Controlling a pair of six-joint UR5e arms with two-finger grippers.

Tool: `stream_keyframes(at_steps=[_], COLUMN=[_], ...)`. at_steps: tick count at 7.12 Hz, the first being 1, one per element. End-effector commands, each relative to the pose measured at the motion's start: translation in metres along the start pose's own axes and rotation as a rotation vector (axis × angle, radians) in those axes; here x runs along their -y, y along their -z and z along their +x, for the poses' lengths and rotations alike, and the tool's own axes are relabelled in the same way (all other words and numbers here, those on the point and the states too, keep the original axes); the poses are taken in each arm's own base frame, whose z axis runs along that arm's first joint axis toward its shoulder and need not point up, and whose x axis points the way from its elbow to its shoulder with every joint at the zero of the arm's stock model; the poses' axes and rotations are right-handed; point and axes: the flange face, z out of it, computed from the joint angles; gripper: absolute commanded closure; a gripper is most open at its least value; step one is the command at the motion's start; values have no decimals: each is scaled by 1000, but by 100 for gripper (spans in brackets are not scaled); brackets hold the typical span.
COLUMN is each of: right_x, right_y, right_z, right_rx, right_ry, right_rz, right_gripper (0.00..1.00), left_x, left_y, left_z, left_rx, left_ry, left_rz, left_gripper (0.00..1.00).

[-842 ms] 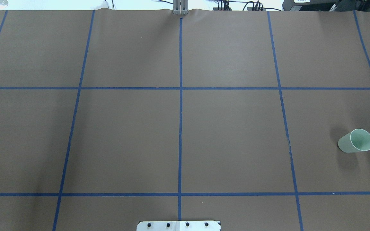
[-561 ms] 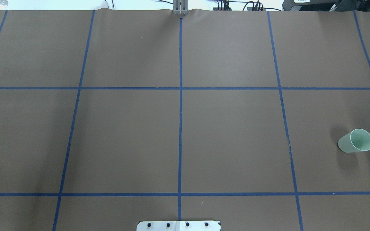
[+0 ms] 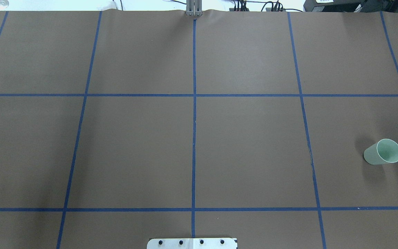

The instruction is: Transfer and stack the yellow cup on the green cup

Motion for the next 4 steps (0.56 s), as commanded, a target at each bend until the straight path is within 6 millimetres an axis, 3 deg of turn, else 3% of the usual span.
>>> stream_keyframes(at_steps=[1, 4], right_x=[0, 0], right_y=[0, -1], right_z=[0, 0], right_rx=[2, 0], right_ry=[0, -1], right_rz=[0, -1], right_gripper=[0, 0], left_x=[24, 72], left_y=[17, 53], left_z=[14, 45], left_rx=[9, 26], left_ry=[-80, -237], left_rz=[88, 256], left_gripper=[0, 0])
